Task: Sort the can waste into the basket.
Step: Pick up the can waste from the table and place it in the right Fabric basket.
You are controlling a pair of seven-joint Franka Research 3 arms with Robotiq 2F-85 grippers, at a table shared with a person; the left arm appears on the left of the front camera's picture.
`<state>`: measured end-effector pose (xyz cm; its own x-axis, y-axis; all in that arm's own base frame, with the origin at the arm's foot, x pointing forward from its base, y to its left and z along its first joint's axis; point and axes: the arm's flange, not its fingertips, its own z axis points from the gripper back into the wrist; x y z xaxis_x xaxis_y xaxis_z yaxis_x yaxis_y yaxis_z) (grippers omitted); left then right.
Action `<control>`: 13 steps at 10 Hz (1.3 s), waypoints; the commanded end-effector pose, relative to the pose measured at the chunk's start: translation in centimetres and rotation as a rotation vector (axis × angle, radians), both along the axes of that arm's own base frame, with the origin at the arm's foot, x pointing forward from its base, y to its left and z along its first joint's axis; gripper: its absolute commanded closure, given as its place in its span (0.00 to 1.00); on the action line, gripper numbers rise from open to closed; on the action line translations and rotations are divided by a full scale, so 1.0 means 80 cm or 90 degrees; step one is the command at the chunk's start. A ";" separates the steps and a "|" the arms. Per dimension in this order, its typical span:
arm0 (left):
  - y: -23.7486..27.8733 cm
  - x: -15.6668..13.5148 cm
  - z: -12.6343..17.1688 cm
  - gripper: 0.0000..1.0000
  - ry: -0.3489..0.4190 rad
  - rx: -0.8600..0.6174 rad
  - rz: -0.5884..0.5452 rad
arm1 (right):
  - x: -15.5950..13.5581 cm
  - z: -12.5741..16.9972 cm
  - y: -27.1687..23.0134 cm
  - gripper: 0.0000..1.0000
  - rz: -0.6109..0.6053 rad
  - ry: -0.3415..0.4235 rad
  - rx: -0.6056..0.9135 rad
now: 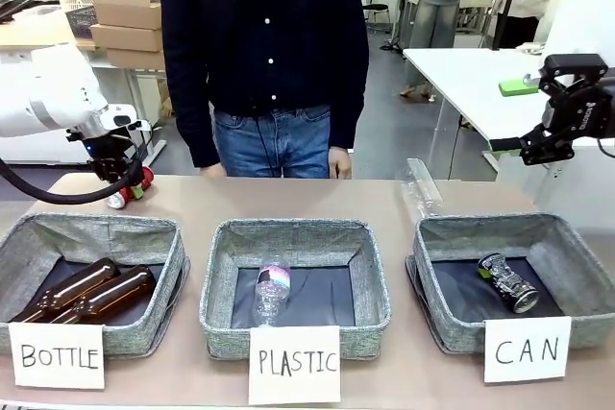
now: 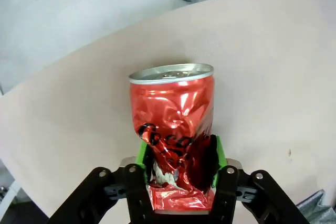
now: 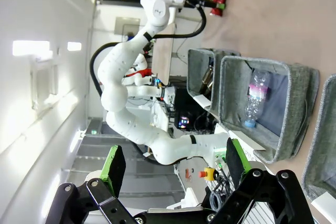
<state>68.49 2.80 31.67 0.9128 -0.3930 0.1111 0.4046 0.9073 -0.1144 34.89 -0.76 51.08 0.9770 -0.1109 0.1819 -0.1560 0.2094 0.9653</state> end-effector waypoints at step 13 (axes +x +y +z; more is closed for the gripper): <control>0.001 -0.394 0.292 1.00 -0.098 -0.313 -0.179 | 0.001 0.001 -0.005 0.00 0.011 -0.012 -0.006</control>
<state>43.35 3.22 55.35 0.7786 -0.3778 0.5010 0.6060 0.6599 -0.4442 34.88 -0.83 51.14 0.9767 -0.1116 0.1834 -0.1572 0.2097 0.9650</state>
